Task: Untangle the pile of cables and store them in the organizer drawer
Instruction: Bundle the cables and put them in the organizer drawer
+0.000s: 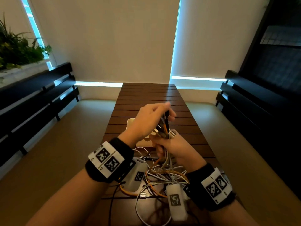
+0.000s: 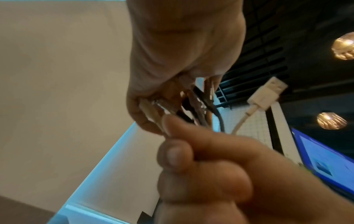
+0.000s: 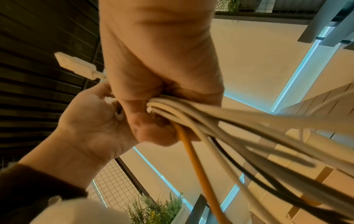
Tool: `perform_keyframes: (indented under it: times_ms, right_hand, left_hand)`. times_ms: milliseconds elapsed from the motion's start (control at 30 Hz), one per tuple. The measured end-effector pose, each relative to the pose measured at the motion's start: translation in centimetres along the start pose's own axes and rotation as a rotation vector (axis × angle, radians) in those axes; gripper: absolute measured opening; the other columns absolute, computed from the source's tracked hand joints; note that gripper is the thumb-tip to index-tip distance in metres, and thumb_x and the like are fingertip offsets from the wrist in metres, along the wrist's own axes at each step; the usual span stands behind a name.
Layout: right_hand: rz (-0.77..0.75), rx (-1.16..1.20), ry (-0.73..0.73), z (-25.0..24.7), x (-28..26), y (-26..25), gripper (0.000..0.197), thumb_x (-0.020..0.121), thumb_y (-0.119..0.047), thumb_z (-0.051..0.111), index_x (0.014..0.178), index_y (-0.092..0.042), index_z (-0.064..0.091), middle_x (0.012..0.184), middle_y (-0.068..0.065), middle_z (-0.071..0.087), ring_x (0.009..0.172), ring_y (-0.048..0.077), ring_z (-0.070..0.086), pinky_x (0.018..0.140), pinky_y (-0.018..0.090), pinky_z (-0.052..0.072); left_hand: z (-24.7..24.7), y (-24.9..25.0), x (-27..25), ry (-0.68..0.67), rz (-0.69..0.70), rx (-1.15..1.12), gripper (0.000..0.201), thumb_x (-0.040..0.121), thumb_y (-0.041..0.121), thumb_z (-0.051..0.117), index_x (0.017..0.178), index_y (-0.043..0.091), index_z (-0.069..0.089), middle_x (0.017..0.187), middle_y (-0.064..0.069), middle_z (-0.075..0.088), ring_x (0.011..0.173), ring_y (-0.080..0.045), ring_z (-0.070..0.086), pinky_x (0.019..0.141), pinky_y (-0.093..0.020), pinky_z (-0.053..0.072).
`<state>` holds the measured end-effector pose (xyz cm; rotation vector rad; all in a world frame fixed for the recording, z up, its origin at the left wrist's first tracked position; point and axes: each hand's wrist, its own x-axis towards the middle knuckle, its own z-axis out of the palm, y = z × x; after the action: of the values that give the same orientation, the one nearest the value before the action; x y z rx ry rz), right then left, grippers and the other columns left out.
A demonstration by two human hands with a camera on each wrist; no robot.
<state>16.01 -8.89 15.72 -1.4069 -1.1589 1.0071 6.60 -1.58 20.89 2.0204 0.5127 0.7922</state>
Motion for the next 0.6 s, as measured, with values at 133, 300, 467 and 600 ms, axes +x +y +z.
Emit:
perform_keyframes:
  times_ms: [133,300,467,600]
  right_hand:
    - [-0.042,0.015,0.066,-0.1,-0.4,-0.1,0.028,0.085,0.006,0.052,0.061,-0.009,0.052,0.036,-0.002,0.048,0.035,0.010,0.045,0.039,0.020,0.040]
    - [-0.052,0.242,-0.001,-0.7,-0.5,-0.2,0.024,0.092,-0.008,0.052,0.068,-0.009,0.052,0.042,-0.010,0.048,0.037,0.001,0.033,0.039,0.014,0.028]
    - [-0.120,0.223,-0.058,-1.1,-0.4,0.2,0.022,0.083,-0.025,0.061,0.063,-0.015,0.059,0.047,-0.007,0.041,0.042,0.007,0.035,0.044,0.017,0.034]
    - [-0.091,0.165,-0.011,-0.4,-0.2,0.0,0.025,0.078,-0.016,0.062,0.053,-0.018,0.061,0.044,0.000,0.048,0.043,0.014,0.047,0.049,0.025,0.042]
  left_hand:
    - [1.6,-0.4,-1.0,-0.041,0.192,0.231,0.031,0.094,0.037,0.040,0.092,0.029,0.069,0.086,0.011,0.070,0.085,-0.002,0.064,0.082,-0.031,0.051]
    - [-1.9,0.2,0.6,0.215,0.095,-0.230,0.040,0.092,0.053,0.034,0.123,0.034,0.051,0.117,0.012,0.065,0.104,-0.006,0.062,0.095,-0.026,0.045]
    - [-1.1,-1.7,-0.5,-0.078,-0.084,-0.117,0.059,0.084,0.066,0.025,0.135,0.039,0.039,0.130,0.007,0.058,0.121,-0.014,0.054,0.101,-0.037,0.043]
    - [0.7,-0.3,-1.8,-0.147,0.014,-0.243,0.050,0.099,0.049,0.016,0.135,0.032,0.048,0.131,0.010,0.059,0.112,-0.008,0.061,0.079,-0.037,0.055]
